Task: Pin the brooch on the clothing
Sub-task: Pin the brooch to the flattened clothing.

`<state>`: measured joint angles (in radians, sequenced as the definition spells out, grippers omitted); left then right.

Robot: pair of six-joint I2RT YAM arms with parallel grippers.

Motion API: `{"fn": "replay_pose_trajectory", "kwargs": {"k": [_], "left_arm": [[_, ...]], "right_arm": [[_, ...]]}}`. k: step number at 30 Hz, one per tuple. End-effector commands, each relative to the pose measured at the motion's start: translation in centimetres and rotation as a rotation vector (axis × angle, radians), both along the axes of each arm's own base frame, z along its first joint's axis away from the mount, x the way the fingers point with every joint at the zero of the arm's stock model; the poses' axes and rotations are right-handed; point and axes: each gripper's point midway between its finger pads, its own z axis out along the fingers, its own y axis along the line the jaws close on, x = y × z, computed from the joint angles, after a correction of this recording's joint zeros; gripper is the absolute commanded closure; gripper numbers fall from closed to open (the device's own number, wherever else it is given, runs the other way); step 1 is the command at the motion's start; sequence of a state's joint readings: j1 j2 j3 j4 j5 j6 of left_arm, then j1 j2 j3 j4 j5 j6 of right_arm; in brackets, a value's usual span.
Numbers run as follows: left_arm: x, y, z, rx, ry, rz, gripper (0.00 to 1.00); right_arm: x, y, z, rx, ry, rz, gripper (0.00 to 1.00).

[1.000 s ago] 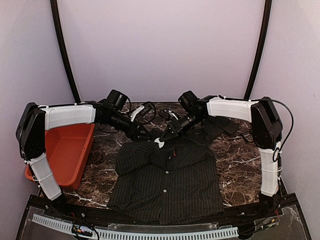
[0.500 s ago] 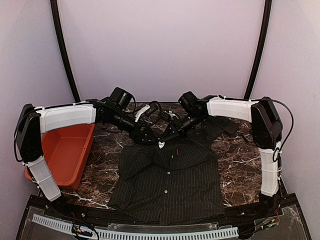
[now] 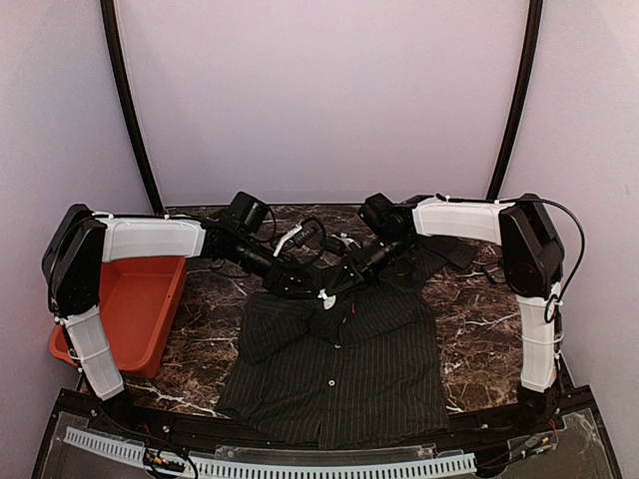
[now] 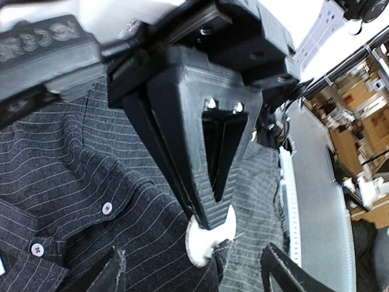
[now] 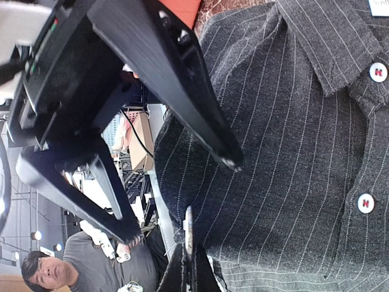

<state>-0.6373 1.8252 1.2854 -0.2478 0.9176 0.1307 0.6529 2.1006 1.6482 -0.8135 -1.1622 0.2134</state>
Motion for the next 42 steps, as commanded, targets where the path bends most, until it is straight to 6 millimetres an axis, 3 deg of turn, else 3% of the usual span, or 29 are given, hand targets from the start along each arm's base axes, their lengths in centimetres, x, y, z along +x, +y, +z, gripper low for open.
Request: {"fn": "replay_pose_trajectory", "kwargs": {"k": [1, 5, 12, 17, 33, 42], "left_arm": [[0.4, 0.1, 1.5, -0.1, 0.034, -0.005, 0.27], [0.3, -0.2, 1.5, -0.122, 0.073, -0.013, 0.26], [0.0, -0.4, 0.7, -0.11, 0.08, -0.019, 0.14], [-0.9, -0.8, -0.2, -0.095, 0.099, -0.044, 0.14], [-1.7, -1.1, -0.5, -0.136, 0.134, -0.081, 0.4], [-1.4, -1.2, -0.5, -0.135, 0.158, -0.059, 0.42]], "right_arm": [[-0.4, -0.4, 0.8, 0.02, -0.034, 0.012, 1.0], [-0.3, -0.3, 1.1, 0.036, -0.03, 0.015, 1.0], [-0.2, -0.1, 1.6, 0.051, -0.019, 0.017, 1.0], [-0.2, 0.0, 2.6, 0.067, -0.028, 0.018, 1.0], [-0.6, -0.2, 4.0, 0.11, -0.036, 0.025, 1.0], [-0.7, -0.3, 4.2, 0.117, -0.039, 0.024, 1.0]]}}
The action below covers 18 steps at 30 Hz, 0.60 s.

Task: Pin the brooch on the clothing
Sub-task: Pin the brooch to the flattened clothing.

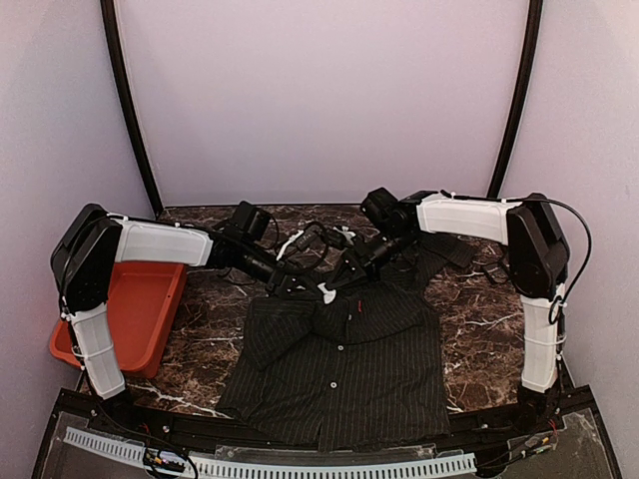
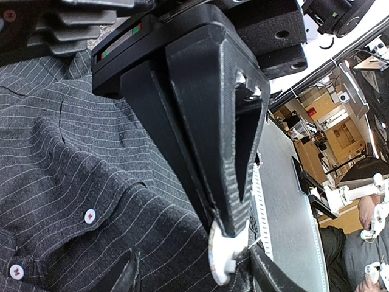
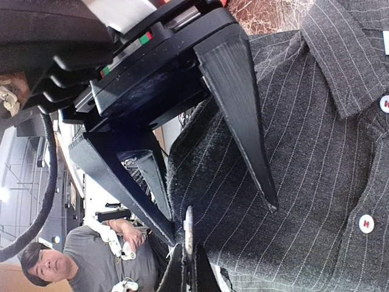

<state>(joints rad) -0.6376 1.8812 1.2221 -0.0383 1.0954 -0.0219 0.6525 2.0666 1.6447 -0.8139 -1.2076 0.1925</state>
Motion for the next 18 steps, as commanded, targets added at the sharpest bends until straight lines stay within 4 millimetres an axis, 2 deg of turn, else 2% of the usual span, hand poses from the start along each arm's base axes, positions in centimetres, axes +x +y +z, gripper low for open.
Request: {"fn": "replay_pose_trajectory", "kwargs": {"k": [1, 18], "left_arm": [[-0.22, -0.05, -0.12, -0.008, 0.017, -0.001, 0.43], [-0.01, -0.47, -0.01, -0.036, 0.03, 0.004, 0.48]], "right_arm": [[-0.21, -0.28, 2.12, 0.054, -0.023, 0.004, 1.0], [-0.28, -0.24, 2.0, 0.061, -0.021, 0.005, 1.0]]}}
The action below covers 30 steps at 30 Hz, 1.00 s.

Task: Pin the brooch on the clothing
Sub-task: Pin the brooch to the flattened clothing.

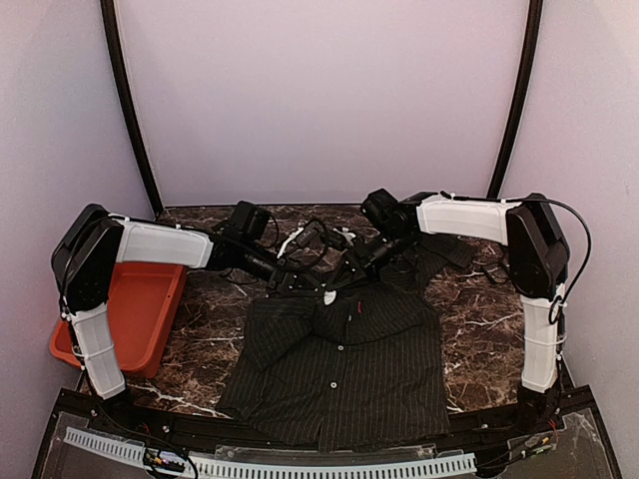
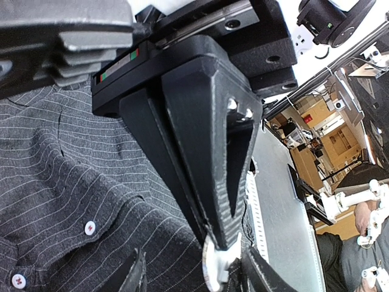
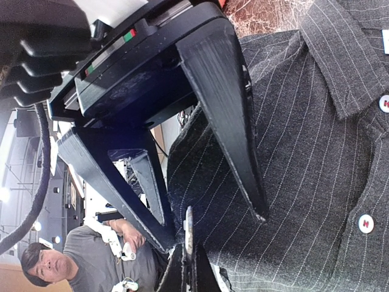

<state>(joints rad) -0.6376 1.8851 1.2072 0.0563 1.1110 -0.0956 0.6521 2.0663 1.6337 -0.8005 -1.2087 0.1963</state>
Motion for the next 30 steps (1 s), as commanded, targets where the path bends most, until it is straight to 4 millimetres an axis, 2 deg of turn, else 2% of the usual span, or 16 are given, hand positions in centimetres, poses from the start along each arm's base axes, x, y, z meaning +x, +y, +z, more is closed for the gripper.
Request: {"fn": "replay_pose_trajectory", "kwargs": {"k": [1, 12, 25, 30], "left_arm": [[-0.4, -0.1, -0.6, -0.002, 0.021, -0.01, 0.48], [-0.5, 0.9, 0.2, -0.033, 0.035, -0.032, 0.4], [-0.6, 0.5, 1.1, -0.099, 0.07, -0.054, 0.46], [-1.6, 0.0, 0.8, -0.108, 0.103, -0.085, 0.48]], "right_arm": [[-0.3, -0.2, 2.3, 0.063, -0.023, 0.007, 1.0], [-0.4, -0.5, 2.5, 0.078, -0.038, 0.011, 1.0], [-0.2, -0.5, 2.6, 0.084, -0.038, 0.007, 1.0], [-0.2, -0.4, 2.7, 0.089, -0.037, 0.007, 1.0]]}}
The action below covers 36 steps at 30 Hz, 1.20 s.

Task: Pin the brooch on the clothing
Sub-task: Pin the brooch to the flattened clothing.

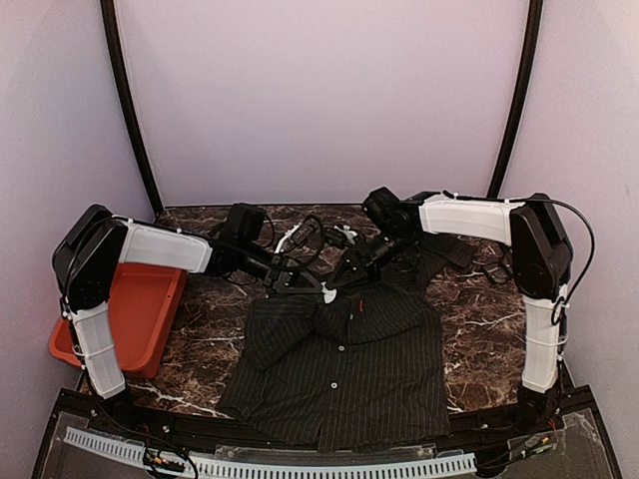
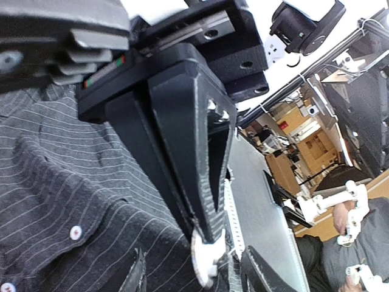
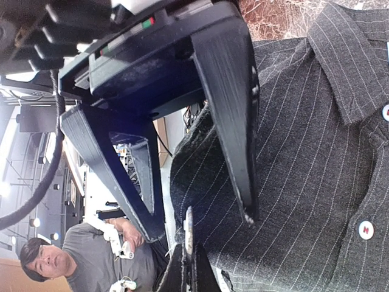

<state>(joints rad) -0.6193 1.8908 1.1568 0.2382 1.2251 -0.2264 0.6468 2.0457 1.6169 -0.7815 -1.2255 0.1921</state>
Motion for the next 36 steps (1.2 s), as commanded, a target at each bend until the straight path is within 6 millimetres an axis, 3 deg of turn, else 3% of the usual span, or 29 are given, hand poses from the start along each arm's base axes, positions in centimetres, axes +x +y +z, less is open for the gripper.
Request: {"fn": "replay_pose_trajectory", "kwargs": {"k": [1, 11, 19, 36], "left_arm": [[-1.4, -0.5, -0.4, -0.017, 0.034, -0.055, 0.49], [-1.9, -0.5, -0.6, -0.011, 0.046, -0.071, 0.55], [-1.9, -0.6, 0.5, -0.067, 0.055, -0.074, 0.59], [-1.8, -0.7, -0.1, -0.054, 0.076, -0.07, 0.7]], "right_arm": [[-0.1, -0.2, 2.0, 0.06, -0.025, 0.006, 1.0], [-0.2, -0.3, 2.3, 0.065, -0.029, 0.007, 1.0], [-0.3, -0.3, 2.3, 0.069, -0.029, 0.006, 1.0], [-0.4, -0.4, 2.5, 0.078, -0.029, 0.005, 1.0]]}}
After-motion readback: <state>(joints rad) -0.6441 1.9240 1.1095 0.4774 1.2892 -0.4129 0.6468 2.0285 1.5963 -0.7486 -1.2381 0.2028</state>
